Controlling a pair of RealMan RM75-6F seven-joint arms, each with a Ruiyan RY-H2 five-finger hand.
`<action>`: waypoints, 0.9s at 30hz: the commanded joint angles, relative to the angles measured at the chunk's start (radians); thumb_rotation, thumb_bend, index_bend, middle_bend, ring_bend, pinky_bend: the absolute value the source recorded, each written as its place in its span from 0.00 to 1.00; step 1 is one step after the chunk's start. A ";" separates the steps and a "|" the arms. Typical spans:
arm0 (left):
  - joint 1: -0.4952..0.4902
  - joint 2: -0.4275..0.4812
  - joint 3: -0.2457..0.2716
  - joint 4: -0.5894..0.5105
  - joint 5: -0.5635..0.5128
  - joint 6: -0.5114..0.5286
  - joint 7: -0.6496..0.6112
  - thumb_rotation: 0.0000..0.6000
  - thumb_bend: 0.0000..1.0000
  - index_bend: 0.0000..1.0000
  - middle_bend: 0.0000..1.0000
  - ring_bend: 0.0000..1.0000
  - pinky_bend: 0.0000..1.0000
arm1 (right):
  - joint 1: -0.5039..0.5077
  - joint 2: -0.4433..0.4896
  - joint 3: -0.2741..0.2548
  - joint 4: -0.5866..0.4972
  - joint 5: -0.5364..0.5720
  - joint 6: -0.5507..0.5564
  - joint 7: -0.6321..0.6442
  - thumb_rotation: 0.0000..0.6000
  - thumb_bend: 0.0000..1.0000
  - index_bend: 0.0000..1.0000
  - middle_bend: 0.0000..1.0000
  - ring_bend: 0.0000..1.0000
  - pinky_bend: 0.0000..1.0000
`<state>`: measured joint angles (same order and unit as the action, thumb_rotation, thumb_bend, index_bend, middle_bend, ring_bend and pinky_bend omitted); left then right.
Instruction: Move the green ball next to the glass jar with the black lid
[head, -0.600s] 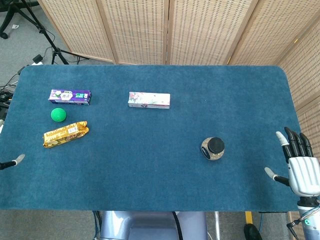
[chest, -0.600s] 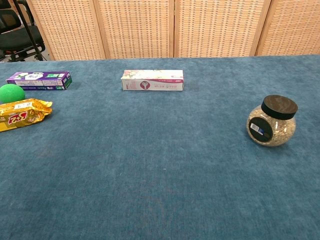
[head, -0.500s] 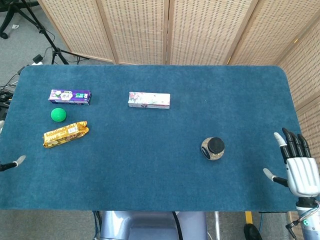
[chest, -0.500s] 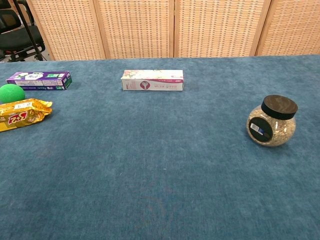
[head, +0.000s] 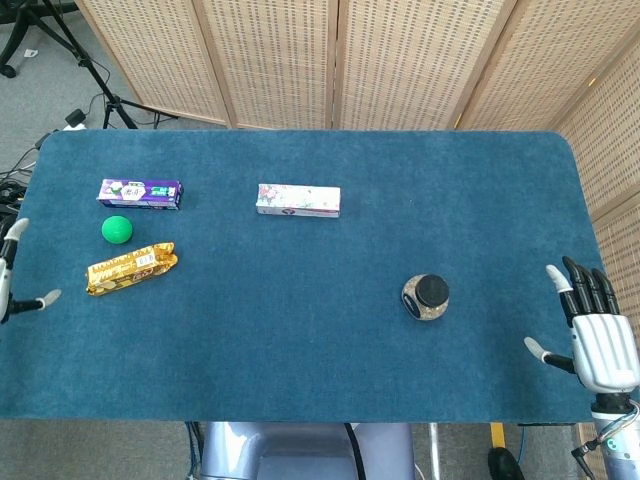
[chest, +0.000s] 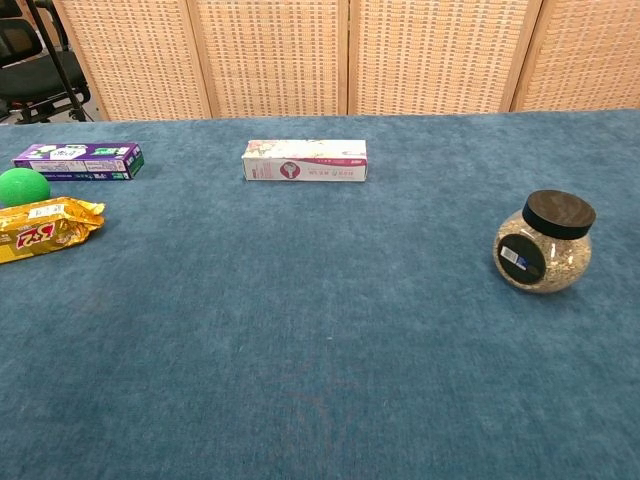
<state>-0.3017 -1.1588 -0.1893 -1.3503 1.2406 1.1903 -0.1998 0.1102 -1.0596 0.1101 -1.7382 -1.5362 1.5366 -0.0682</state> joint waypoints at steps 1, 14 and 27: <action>-0.139 -0.041 -0.028 0.216 0.004 -0.221 -0.141 1.00 0.00 0.00 0.00 0.00 0.00 | 0.003 -0.001 0.001 0.006 -0.008 0.001 0.011 1.00 0.00 0.00 0.00 0.00 0.00; -0.343 -0.316 0.007 0.714 0.067 -0.532 -0.348 1.00 0.00 0.00 0.00 0.00 0.00 | 0.022 -0.025 0.007 0.022 0.036 -0.046 -0.022 1.00 0.00 0.00 0.00 0.00 0.00; -0.412 -0.506 0.034 0.961 0.112 -0.532 -0.385 1.00 0.00 0.08 0.09 0.09 0.27 | 0.033 -0.028 0.013 0.032 0.060 -0.070 -0.011 1.00 0.00 0.00 0.00 0.00 0.00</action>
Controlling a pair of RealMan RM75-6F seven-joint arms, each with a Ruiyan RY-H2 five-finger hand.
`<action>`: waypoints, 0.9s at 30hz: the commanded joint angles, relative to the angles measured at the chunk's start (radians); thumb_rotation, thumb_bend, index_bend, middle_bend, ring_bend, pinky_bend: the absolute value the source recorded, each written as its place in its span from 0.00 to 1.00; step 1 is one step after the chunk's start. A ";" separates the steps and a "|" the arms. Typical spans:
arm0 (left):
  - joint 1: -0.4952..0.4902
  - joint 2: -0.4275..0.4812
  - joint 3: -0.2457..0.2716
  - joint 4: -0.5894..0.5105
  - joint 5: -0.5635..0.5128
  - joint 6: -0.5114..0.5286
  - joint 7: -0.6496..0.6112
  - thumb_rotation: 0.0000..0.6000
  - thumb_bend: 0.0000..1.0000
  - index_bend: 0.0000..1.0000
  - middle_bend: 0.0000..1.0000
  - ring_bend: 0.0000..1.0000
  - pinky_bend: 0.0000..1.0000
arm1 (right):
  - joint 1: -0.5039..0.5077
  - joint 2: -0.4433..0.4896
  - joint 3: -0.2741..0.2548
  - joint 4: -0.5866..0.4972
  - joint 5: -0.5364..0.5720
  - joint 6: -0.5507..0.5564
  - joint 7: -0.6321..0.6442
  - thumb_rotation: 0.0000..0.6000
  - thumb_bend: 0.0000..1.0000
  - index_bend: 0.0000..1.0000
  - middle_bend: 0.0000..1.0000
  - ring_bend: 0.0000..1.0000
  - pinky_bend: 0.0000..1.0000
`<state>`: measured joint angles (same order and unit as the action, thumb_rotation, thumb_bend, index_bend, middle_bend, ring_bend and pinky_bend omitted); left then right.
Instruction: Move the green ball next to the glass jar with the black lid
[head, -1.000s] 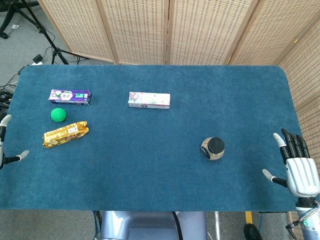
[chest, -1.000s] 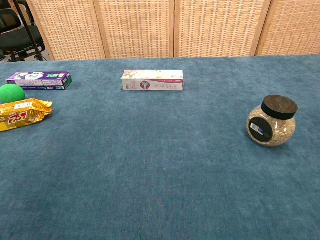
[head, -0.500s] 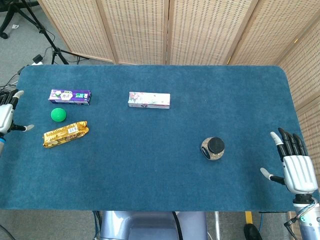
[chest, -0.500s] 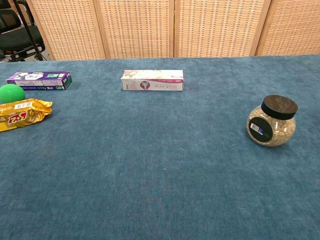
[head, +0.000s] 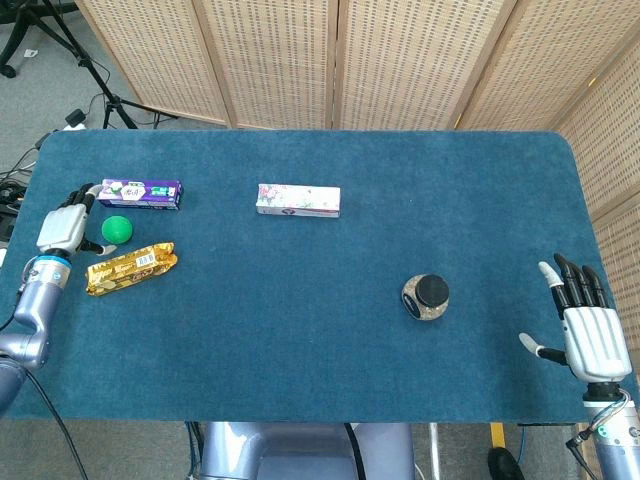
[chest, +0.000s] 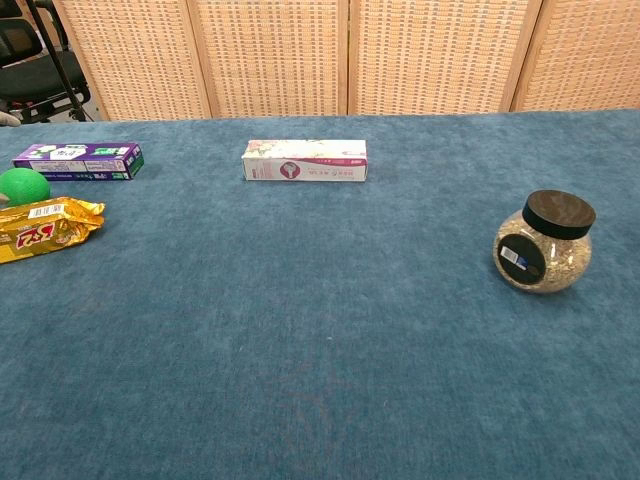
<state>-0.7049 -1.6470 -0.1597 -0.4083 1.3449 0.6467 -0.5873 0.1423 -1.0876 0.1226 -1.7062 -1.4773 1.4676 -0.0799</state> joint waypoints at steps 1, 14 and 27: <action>-0.013 -0.029 0.005 0.031 0.008 0.013 0.008 1.00 0.00 0.10 0.11 0.11 0.28 | 0.001 0.001 0.001 0.000 0.001 -0.001 0.002 1.00 0.00 0.00 0.00 0.00 0.00; -0.023 -0.109 -0.011 0.121 -0.015 0.013 0.057 1.00 0.00 0.30 0.27 0.26 0.44 | 0.008 0.001 -0.001 -0.001 0.006 -0.015 0.007 1.00 0.00 0.00 0.00 0.00 0.00; -0.037 -0.154 -0.052 0.172 -0.058 0.010 0.115 1.00 0.36 0.60 0.43 0.44 0.57 | 0.013 0.001 -0.002 -0.004 0.013 -0.025 0.008 1.00 0.00 0.00 0.00 0.00 0.00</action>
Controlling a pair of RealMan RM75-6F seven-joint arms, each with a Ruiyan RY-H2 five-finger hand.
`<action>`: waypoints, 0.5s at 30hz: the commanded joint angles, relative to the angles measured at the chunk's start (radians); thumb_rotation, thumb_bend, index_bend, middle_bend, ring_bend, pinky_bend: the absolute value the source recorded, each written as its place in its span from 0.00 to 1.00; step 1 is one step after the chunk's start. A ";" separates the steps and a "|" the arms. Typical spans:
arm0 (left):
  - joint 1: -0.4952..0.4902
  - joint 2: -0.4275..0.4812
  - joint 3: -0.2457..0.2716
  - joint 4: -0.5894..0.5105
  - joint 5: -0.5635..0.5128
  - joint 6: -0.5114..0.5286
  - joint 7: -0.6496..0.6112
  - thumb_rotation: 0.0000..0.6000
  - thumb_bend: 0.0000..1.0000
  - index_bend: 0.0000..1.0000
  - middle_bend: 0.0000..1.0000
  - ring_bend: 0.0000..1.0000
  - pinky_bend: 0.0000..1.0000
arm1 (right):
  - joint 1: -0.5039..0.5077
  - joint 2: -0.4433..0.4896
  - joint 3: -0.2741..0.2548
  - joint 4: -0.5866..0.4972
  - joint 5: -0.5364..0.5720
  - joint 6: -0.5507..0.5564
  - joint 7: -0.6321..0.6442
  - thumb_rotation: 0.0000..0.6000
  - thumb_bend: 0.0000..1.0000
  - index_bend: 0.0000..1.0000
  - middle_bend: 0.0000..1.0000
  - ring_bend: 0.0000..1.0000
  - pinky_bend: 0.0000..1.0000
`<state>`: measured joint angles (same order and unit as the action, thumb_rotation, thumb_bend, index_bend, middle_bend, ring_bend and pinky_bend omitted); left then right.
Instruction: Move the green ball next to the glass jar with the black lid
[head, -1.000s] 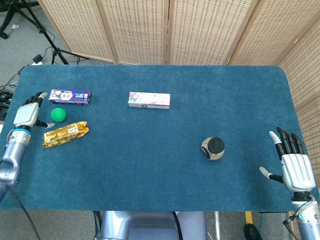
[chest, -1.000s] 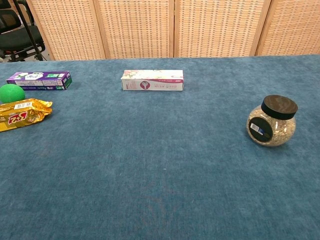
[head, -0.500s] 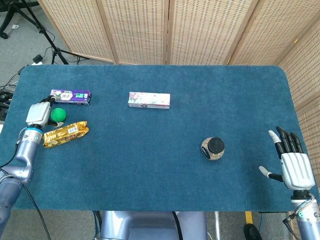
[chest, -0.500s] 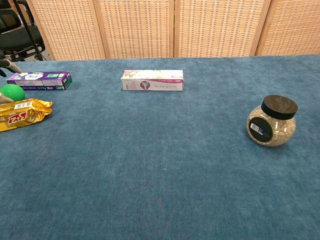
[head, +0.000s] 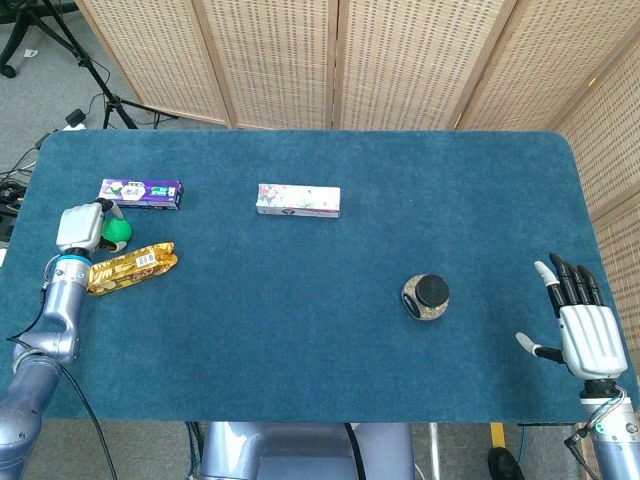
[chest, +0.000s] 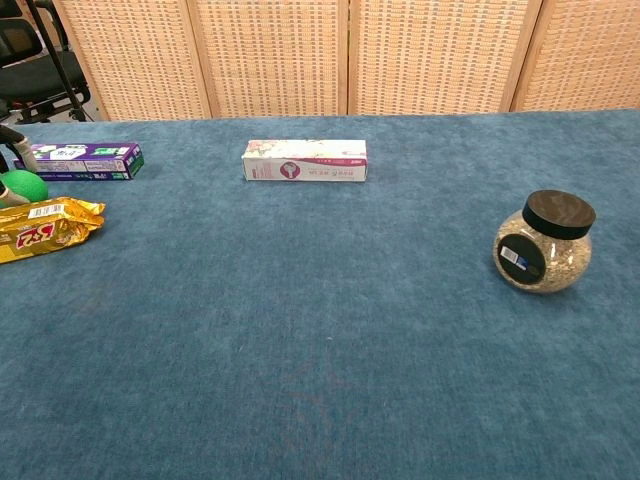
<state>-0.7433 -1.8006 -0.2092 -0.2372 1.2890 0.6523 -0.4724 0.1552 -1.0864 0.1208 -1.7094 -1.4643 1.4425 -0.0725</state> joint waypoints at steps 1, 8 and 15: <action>0.002 0.001 -0.006 0.001 -0.004 0.011 -0.002 1.00 0.36 0.60 0.43 0.44 0.57 | 0.000 0.000 0.000 -0.001 0.000 0.001 0.001 1.00 0.00 0.00 0.00 0.00 0.00; 0.017 0.041 -0.015 -0.044 0.004 0.116 -0.061 1.00 0.37 0.60 0.43 0.44 0.57 | -0.004 0.006 -0.001 -0.010 -0.006 0.009 0.011 1.00 0.00 0.00 0.00 0.00 0.00; 0.038 0.113 -0.009 -0.155 0.040 0.267 -0.121 1.00 0.37 0.60 0.43 0.44 0.57 | -0.008 0.015 -0.004 -0.017 -0.016 0.018 0.026 1.00 0.00 0.00 0.00 0.00 0.00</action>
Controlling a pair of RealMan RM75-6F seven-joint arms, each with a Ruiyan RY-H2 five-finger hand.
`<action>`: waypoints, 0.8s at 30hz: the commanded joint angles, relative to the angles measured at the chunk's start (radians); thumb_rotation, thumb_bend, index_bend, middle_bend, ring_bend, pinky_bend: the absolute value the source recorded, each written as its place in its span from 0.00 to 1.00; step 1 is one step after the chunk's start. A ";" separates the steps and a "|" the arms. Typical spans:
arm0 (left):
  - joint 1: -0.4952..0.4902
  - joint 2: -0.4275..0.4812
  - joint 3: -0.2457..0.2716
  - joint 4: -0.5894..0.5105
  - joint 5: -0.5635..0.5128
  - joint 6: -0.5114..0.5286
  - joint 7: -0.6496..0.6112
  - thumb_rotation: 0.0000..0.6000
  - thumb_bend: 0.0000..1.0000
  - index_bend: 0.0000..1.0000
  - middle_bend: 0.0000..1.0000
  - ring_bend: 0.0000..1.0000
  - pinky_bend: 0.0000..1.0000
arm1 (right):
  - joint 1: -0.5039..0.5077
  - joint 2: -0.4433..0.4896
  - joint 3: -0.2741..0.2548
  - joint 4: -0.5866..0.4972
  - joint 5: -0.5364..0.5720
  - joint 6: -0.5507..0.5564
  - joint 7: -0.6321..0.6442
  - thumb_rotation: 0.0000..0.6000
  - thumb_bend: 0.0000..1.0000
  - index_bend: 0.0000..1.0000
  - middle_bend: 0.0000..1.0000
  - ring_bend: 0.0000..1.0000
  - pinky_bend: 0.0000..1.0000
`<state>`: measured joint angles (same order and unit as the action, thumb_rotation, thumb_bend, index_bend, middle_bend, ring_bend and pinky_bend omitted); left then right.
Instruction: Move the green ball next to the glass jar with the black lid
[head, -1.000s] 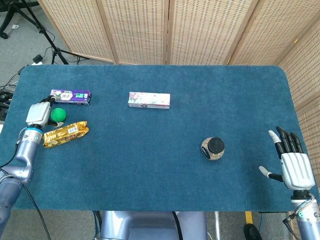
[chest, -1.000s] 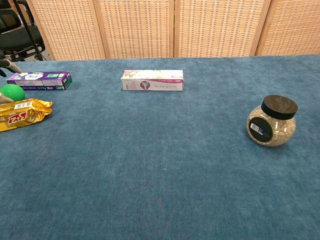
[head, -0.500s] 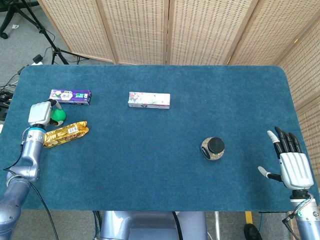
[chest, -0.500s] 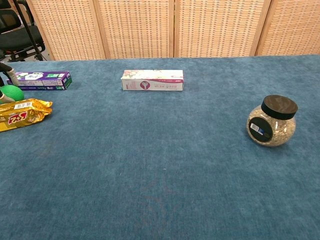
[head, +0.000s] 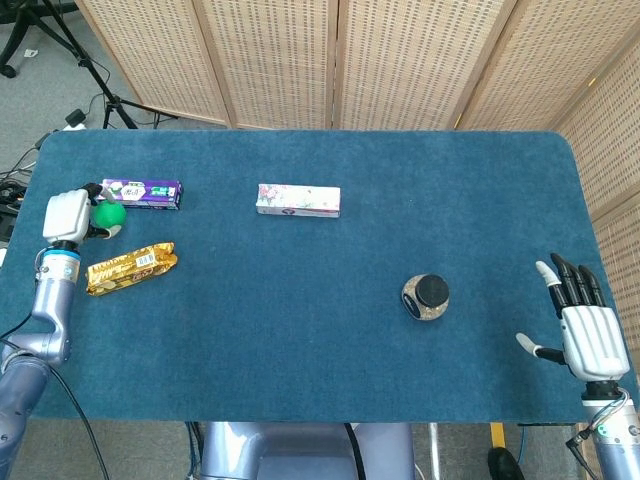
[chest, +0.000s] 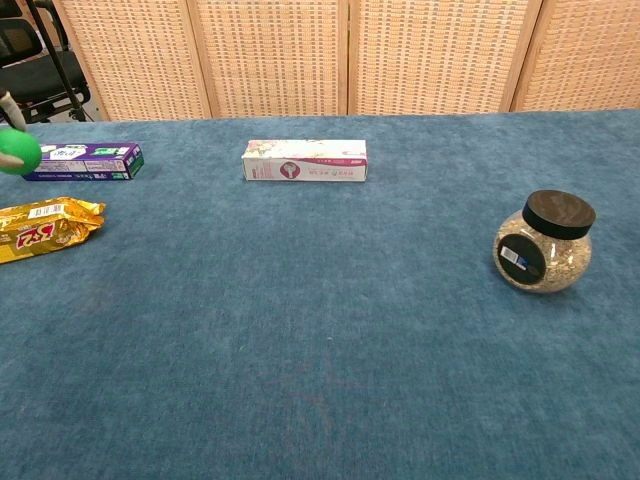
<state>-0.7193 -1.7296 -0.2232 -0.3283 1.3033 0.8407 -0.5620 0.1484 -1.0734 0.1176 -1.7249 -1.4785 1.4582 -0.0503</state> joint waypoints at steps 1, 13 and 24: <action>0.018 0.060 0.012 -0.100 0.044 0.131 -0.036 1.00 0.37 0.60 0.43 0.44 0.57 | -0.002 0.004 -0.001 -0.003 -0.003 0.004 0.008 1.00 0.00 0.00 0.00 0.00 0.00; -0.018 0.234 0.114 -0.807 0.320 0.454 0.259 1.00 0.34 0.60 0.43 0.44 0.57 | -0.015 0.036 0.006 -0.006 -0.001 0.021 0.083 1.00 0.00 0.00 0.00 0.00 0.00; -0.123 -0.001 0.077 -0.890 0.178 0.199 0.555 1.00 0.32 0.60 0.43 0.44 0.57 | -0.023 0.055 0.007 0.006 -0.001 0.025 0.142 1.00 0.00 0.00 0.00 0.00 0.00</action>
<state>-0.8062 -1.6661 -0.1380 -1.2342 1.5132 1.0855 -0.0431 0.1260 -1.0187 0.1239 -1.7194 -1.4796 1.4824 0.0913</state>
